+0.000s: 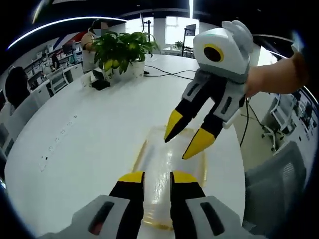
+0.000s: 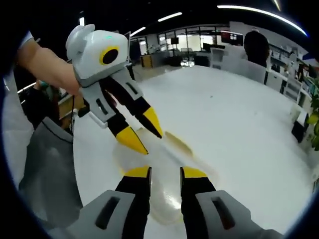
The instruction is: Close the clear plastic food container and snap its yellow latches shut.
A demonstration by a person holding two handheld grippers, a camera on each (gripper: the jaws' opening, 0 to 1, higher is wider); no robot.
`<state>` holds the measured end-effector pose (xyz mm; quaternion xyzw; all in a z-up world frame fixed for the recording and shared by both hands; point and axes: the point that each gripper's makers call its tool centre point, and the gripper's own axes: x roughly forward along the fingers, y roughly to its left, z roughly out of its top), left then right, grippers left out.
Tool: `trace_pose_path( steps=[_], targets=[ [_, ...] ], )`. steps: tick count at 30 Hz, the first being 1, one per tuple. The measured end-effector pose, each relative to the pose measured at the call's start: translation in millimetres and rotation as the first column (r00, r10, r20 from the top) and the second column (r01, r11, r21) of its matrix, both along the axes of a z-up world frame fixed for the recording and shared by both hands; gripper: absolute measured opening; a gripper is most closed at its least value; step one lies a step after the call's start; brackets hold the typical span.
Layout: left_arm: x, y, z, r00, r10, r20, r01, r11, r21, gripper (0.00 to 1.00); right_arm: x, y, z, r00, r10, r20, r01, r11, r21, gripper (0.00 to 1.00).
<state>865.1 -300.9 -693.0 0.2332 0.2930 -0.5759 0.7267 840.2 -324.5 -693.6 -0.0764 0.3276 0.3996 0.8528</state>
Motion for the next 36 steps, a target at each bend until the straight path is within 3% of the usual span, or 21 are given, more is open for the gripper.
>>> trace_pose_path(
  steps=[24, 36],
  targets=[
    [9.7, -5.5, -8.2, 1.000, -0.020, 0.011, 0.019, 0.999, 0.026, 0.12, -8.9, 4.9, -8.0, 0.999, 0.050, -0.019, -0.050, 0.998, -0.024, 0.19],
    [16.4, -5.3, -7.3, 1.000, -0.009, 0.015, 0.009, 1.000, 0.019, 0.15, -30.6, 8.6, -3.9, 0.992, 0.125, -0.006, -0.125, 0.992, -0.035, 0.20]
  ],
)
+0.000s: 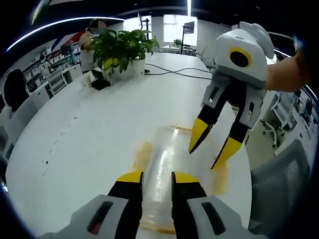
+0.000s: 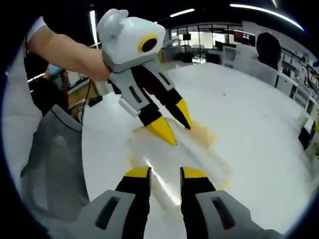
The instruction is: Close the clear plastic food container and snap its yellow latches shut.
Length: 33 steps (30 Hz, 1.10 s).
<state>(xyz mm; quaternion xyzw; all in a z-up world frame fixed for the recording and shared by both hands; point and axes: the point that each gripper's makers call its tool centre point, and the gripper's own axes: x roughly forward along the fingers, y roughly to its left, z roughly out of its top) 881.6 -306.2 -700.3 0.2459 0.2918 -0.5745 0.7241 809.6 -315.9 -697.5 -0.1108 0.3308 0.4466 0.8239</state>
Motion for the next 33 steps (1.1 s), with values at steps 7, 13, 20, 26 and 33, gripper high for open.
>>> trace_pose_path(
  steps=[7, 13, 20, 26, 33],
  targets=[
    [2.1, 2.8, -0.4, 1.000, 0.000, 0.005, 0.000, 1.000, 0.013, 0.16, -14.6, 6.6, 0.1, 0.995, 0.091, 0.044, -0.089, 0.995, -0.038, 0.21],
    [3.0, 2.8, -0.5, 1.000, -0.005, 0.006, 0.005, 1.000, 0.021, 0.16, -20.8, 10.0, -2.4, 0.965, 0.217, 0.150, -0.190, 0.966, -0.178, 0.23],
    [3.4, 0.4, -2.5, 1.000, -0.023, 0.004, 0.023, 0.999, 0.032, 0.17, -23.4, 11.7, -10.9, 0.954, 0.252, 0.163, -0.212, 0.950, -0.228, 0.22],
    [5.7, -2.3, -4.4, 0.999, -0.037, 0.003, 0.037, 0.999, 0.037, 0.18, -21.9, 7.2, -14.7, 0.950, 0.261, 0.172, -0.214, 0.945, -0.248, 0.22],
    [10.9, -6.3, -6.1, 0.997, -0.072, -0.012, 0.072, 0.997, 0.034, 0.21, -20.1, 8.0, -16.8, 0.916, 0.324, 0.237, -0.237, 0.914, -0.330, 0.22]
  ],
)
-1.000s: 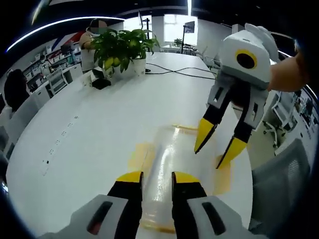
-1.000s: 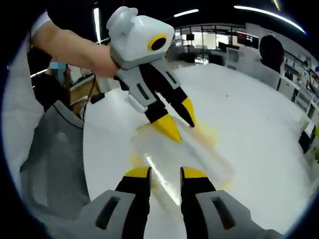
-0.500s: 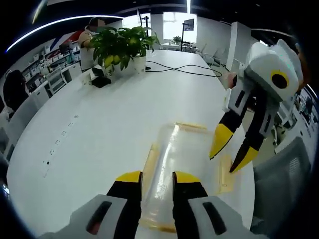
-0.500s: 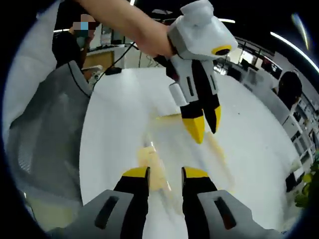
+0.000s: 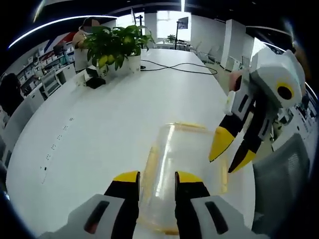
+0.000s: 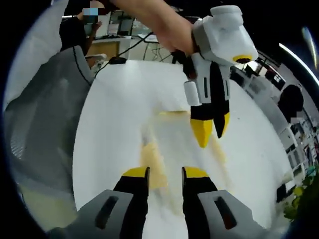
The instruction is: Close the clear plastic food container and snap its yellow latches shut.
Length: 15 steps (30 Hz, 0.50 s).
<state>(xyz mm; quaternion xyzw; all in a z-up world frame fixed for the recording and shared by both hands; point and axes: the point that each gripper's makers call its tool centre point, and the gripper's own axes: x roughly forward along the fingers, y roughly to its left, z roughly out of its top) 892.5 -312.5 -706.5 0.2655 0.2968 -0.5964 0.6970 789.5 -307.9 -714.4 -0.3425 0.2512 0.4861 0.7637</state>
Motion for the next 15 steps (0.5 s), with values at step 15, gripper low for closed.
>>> trace_pose_path(
  steps=[15],
  targets=[
    [-3.9, -7.9, -8.4, 0.978, -0.022, -0.208, 0.025, 1.000, 0.013, 0.23, 3.7, 7.4, -7.1, 0.990, 0.096, 0.099, -0.084, 0.990, -0.115, 0.23]
  ],
)
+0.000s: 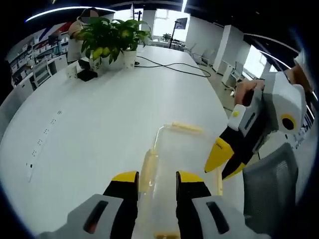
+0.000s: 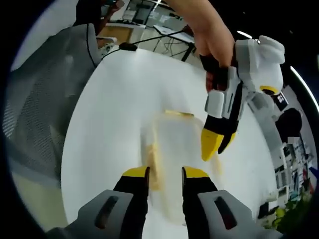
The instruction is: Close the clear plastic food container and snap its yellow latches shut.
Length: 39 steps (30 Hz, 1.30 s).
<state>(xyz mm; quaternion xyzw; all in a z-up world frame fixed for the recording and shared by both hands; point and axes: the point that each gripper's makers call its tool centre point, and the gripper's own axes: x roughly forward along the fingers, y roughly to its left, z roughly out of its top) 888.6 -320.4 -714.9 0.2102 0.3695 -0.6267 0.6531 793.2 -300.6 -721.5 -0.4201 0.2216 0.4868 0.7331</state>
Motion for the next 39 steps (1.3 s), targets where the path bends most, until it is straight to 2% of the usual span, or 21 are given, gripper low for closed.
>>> trace_pose_path(
  steps=[2, 4, 9, 12, 15, 16, 22, 30, 32, 39],
  targets=[
    [1.5, -0.7, -0.6, 1.000, -0.015, -0.008, 0.015, 1.000, 0.004, 0.22, -0.1, 1.8, -0.5, 1.000, 0.013, 0.012, -0.012, 1.000, -0.010, 0.23],
    [-0.6, -0.5, -1.6, 0.999, -0.017, -0.043, 0.018, 1.000, 0.018, 0.22, 0.3, 2.4, -0.4, 1.000, 0.015, 0.018, -0.014, 1.000, -0.012, 0.23],
    [-4.3, -1.6, -3.2, 0.995, -0.047, -0.088, 0.051, 0.998, 0.045, 0.23, 0.8, 2.9, -0.6, 1.000, 0.016, 0.026, -0.015, 1.000, -0.010, 0.23],
    [-9.6, -0.5, -7.5, 0.984, -0.031, -0.178, 0.046, 0.996, 0.078, 0.27, 1.2, 3.2, -0.8, 1.000, 0.006, 0.019, -0.006, 1.000, 0.002, 0.24],
    [-7.0, -1.8, -10.7, 0.975, -0.046, -0.216, 0.067, 0.994, 0.091, 0.30, 1.7, 3.1, -0.8, 1.000, -0.002, 0.013, 0.002, 1.000, 0.008, 0.24],
    [0.3, -3.0, -12.6, 0.973, -0.056, -0.224, 0.080, 0.992, 0.097, 0.29, 1.7, 3.2, -0.7, 1.000, -0.001, 0.014, 0.001, 1.000, 0.007, 0.24],
    [-8.1, -4.8, -10.0, 0.970, -0.125, -0.209, 0.157, 0.977, 0.143, 0.28, 2.2, 3.2, -1.1, 1.000, -0.003, 0.014, 0.003, 1.000, 0.017, 0.24],
    [-7.2, -5.8, -10.1, 0.963, -0.126, -0.236, 0.173, 0.967, 0.189, 0.27, 5.2, 3.1, -0.9, 1.000, -0.027, -0.013, 0.027, 0.999, 0.028, 0.24],
    [-7.5, -6.1, -10.0, 0.964, -0.127, -0.233, 0.176, 0.964, 0.202, 0.27, 7.8, 1.9, -1.2, 0.998, -0.055, -0.030, 0.056, 0.998, 0.035, 0.26],
    [-5.2, -5.3, -11.6, 0.964, -0.118, -0.239, 0.172, 0.961, 0.219, 0.26, 8.0, 1.4, -1.7, 0.998, -0.057, -0.011, 0.057, 0.998, 0.001, 0.25]
  ],
)
